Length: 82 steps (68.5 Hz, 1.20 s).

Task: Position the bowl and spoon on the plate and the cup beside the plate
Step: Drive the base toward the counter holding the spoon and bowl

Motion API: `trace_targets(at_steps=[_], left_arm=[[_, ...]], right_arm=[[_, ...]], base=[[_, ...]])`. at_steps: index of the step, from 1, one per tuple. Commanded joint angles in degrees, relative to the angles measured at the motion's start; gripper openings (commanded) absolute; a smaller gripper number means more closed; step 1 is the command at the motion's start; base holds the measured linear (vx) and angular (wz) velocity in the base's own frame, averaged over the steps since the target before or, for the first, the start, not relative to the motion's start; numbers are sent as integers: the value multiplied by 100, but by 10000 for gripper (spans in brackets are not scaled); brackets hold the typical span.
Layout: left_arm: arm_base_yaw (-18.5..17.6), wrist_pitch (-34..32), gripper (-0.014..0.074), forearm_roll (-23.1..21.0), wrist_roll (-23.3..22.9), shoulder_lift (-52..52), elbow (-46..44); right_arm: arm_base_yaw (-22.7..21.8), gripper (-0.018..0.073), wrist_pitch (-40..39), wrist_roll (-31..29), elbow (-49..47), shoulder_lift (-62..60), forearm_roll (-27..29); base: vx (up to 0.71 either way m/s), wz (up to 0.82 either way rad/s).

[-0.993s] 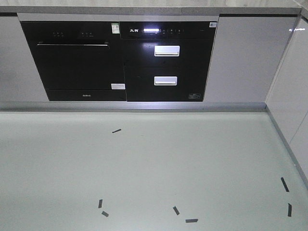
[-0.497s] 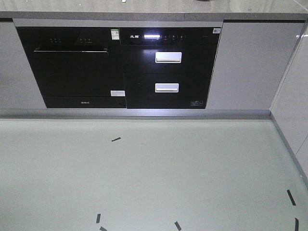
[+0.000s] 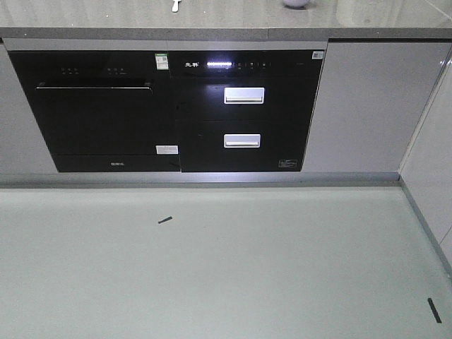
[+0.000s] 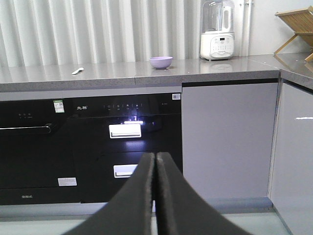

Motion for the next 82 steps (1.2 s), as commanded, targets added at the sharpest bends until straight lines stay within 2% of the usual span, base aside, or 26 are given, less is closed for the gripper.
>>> trace_targets(at_steps=[1,82], left_arm=[[13,-427,-6,-49,-22,-82,-102],[13,-427,-6,-49,-22,-82,-102]], right_arm=[[-18,-11,-409,-20,40,-52,-17],[-18,-11,-409,-20,40,-52,-17]], base=[[19,-3],[18,-3]])
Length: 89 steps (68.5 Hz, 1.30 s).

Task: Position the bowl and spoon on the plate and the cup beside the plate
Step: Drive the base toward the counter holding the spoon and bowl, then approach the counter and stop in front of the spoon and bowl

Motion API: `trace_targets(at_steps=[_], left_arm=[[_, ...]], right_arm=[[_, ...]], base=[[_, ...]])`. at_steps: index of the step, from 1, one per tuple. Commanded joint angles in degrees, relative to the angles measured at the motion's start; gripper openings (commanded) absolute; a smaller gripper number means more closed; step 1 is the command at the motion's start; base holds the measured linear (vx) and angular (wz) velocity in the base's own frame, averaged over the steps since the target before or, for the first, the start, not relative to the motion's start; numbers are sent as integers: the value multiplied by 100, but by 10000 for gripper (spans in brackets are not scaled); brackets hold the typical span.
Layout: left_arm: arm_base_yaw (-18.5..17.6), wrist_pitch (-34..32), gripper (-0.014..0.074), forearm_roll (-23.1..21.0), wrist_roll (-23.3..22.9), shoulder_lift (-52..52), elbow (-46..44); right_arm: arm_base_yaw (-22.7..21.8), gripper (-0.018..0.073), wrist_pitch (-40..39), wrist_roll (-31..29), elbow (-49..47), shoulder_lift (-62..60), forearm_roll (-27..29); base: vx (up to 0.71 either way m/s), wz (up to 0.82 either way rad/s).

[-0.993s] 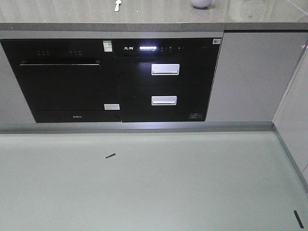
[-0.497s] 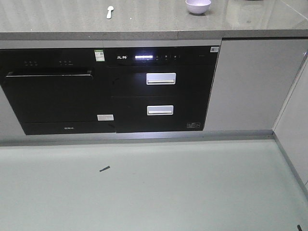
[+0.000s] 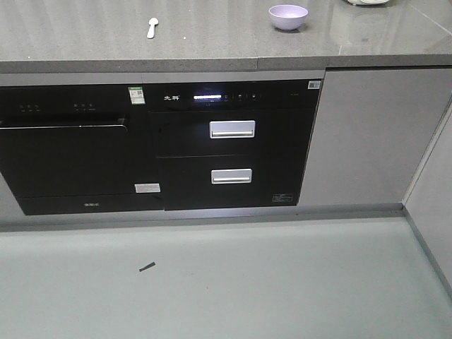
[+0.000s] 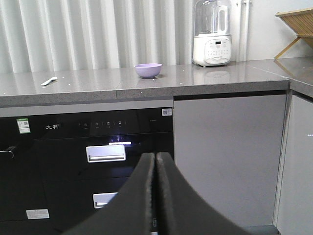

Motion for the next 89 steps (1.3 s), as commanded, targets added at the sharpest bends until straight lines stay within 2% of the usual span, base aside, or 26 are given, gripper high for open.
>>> trace_targets(at_steps=[1,89], left_arm=[[13,-427,-6,-49,-22,-82,-102],[13,-427,-6,-49,-22,-82,-102]], right_arm=[[-18,-11,-409,-20,40,-52,-17],[-18,-11,-415,-20,40,-52,-17]], base=[[17,0],[20,0]])
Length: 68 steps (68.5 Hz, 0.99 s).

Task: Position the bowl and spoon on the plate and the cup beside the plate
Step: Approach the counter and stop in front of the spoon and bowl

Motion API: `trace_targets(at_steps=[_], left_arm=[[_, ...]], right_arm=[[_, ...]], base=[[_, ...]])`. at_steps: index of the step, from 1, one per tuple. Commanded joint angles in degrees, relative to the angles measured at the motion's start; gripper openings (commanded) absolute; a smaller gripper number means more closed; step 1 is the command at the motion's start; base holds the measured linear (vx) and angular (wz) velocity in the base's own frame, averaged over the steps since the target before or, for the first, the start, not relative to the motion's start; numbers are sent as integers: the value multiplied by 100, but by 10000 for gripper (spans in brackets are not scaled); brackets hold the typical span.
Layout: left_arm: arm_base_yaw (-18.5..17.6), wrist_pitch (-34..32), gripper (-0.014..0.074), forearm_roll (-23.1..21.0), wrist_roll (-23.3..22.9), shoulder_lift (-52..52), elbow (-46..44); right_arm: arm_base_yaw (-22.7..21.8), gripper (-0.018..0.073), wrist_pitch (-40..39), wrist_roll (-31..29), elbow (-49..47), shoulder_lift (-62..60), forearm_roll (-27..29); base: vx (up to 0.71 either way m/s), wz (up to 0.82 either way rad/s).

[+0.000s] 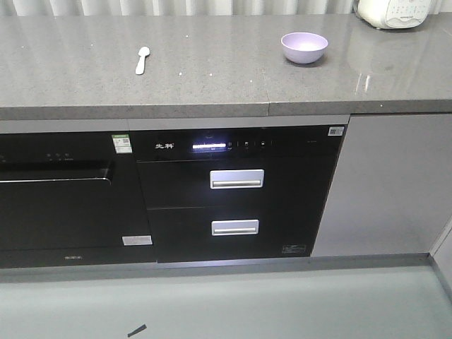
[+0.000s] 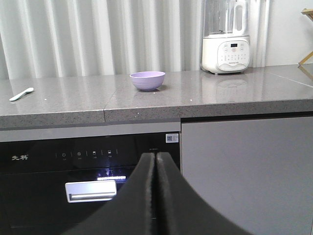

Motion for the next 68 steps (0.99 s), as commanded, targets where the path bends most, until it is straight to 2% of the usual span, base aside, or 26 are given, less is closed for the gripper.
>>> trace_targets(at_steps=[1,68], left_arm=[[13,-427,-6,-49,-22,-82,-102],[13,-427,-6,-49,-22,-82,-102]], right_arm=[[-18,-11,-415,-20,40,-52,-17],[-18,-11,-415,-20,40,-52,-17]], base=[[19,-4],[18,-5]])
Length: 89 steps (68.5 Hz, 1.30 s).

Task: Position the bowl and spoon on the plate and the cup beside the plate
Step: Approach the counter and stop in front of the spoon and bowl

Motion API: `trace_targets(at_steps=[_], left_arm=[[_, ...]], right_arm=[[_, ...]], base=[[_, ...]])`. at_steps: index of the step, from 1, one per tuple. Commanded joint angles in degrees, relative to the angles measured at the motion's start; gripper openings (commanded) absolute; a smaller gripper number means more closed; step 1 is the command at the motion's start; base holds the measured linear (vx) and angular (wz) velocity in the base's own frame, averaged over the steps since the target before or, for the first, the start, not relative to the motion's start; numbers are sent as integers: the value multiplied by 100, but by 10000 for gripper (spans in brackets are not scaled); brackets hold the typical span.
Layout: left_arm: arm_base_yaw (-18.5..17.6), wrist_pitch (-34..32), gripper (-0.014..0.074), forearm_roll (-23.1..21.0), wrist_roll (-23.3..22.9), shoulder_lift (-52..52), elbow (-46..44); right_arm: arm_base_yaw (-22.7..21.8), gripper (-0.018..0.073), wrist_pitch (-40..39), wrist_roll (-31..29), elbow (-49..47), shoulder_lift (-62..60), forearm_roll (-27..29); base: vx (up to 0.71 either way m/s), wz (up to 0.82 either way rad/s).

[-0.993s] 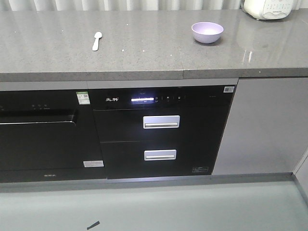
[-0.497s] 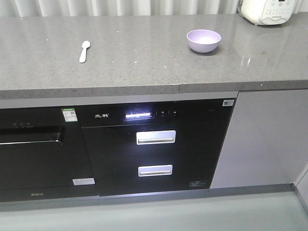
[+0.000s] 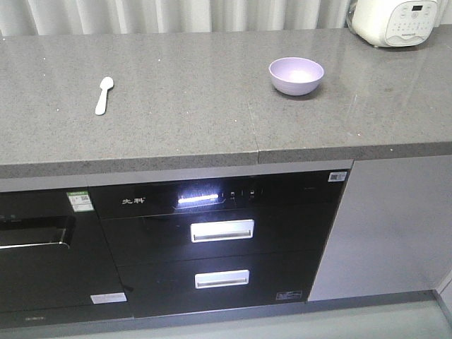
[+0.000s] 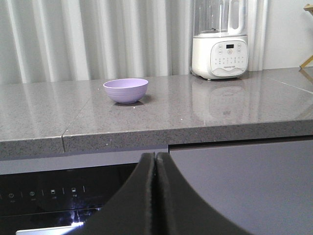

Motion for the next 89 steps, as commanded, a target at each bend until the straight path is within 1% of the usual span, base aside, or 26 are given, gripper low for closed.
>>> trace_targets(at_steps=[1,89], left_arm=[[13,-427,-6,-49,-22,-82,-102],[13,-427,-6,-49,-22,-82,-102]], right_arm=[[-18,-11,-415,-20,40,-52,-17],[-18,-11,-410,-20,40,-52,-17]], base=[[17,0],[18,4]])
